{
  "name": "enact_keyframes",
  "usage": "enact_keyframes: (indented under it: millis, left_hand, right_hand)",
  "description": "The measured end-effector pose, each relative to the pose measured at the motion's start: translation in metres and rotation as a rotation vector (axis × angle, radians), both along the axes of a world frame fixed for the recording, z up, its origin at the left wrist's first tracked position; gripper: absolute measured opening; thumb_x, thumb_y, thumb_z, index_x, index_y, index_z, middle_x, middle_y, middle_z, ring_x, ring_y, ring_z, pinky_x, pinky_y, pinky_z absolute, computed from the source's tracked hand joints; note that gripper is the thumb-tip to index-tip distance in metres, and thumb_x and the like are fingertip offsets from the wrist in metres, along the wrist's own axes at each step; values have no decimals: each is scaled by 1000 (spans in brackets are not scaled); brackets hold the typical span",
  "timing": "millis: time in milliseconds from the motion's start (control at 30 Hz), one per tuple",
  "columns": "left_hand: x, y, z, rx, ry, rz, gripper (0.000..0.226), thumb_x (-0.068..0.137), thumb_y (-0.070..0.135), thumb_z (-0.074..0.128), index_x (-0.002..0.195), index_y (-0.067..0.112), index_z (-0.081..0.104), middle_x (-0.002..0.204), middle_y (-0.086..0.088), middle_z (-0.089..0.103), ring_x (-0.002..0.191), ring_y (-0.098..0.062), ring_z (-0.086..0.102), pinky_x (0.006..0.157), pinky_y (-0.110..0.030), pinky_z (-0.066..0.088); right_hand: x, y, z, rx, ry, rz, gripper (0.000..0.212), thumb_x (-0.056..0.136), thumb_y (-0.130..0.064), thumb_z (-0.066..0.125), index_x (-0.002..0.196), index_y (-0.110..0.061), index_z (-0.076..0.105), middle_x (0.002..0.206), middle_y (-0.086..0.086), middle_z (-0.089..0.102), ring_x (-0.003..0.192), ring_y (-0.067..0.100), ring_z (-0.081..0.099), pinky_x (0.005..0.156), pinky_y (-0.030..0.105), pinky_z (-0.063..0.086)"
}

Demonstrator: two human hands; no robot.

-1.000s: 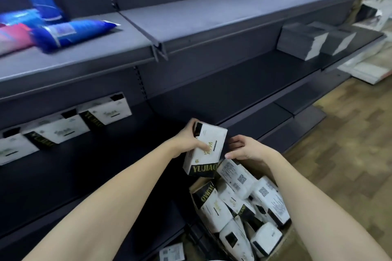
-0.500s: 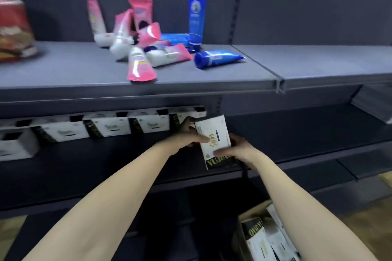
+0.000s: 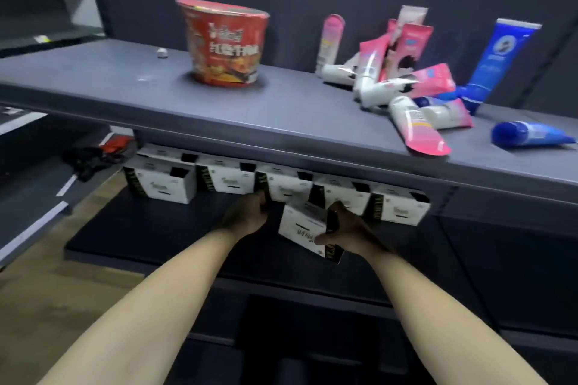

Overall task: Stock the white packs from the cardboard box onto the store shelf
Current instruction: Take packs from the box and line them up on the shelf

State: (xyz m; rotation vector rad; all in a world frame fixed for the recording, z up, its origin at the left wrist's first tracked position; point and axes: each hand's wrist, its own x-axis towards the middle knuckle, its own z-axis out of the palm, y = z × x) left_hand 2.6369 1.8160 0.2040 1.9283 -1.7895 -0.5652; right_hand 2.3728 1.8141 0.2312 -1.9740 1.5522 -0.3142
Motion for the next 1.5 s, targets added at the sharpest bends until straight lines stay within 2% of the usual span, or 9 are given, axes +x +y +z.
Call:
enact_keyframes:
  millis: [100,300,500,733,900,1167,1300,1433,1500]
  left_hand:
    - [38,10,-2,-41,-83,36,11,94,20,56,103,13,55,93,-1,57,87,-25,58,67,-31,42]
    - [102,25,0,-31,-166,100,24,96,19,52,118,11,56,113,-13,63,100,-34,63,74,-39,52]
    - [148,32,2,3,-156,174,42,96,17,48,137,12,48,124,-13,62,107,-33,63,74,-37,52]
    - [164,31,1,9,-153,193,26,98,16,48,123,9,51,123,-14,61,110,-32,60,77,-36,47]
    - [164,25,1,28,-138,214,33,99,17,49,131,9,49,132,-13,57,118,-31,56,81,-33,44]
    - [162,30,3,19,-120,239,27,97,21,51,121,10,50,124,-12,59,115,-31,58,80,-34,44]
    - [154,32,9,22,-140,219,26,99,19,48,123,10,49,124,-13,60,114,-31,58,83,-36,46]
    - [144,36,17,-41,-153,199,29,100,19,46,128,13,50,121,-12,63,109,-31,61,76,-35,46]
    - [139,39,22,-107,-147,195,35,101,24,47,135,16,48,114,-11,66,103,-30,64,70,-32,45]
  right_hand:
    - [53,-8,-8,-84,77,-3,94,64,-45,88,141,-26,37,132,5,56,119,27,56,91,41,54]
    - [139,-25,-12,-238,216,55,93,75,-46,82,151,-20,33,143,11,46,128,33,43,102,43,43]
    - [199,-40,-23,-570,403,109,78,72,-50,82,136,-14,54,138,17,41,127,40,34,101,51,33]
    - [237,-46,-23,-650,447,101,80,75,-42,81,141,-14,46,134,11,47,122,37,41,98,48,36]
    - [244,-55,-19,-634,536,116,82,75,-48,79,141,-13,45,135,10,47,125,38,41,102,52,33]
    - [251,-60,-14,-546,527,133,90,76,-48,79,147,-14,35,145,13,40,132,43,35,107,51,30]
    - [235,-63,-12,-454,437,162,86,74,-38,81,146,-29,34,144,13,38,133,37,30,109,47,27]
    - [215,-60,-8,-330,279,169,83,69,-24,82,139,-42,40,137,11,46,123,36,40,103,42,38]
    - [207,-55,-5,-254,111,129,82,59,-27,84,128,-46,45,127,7,54,117,34,46,98,44,45]
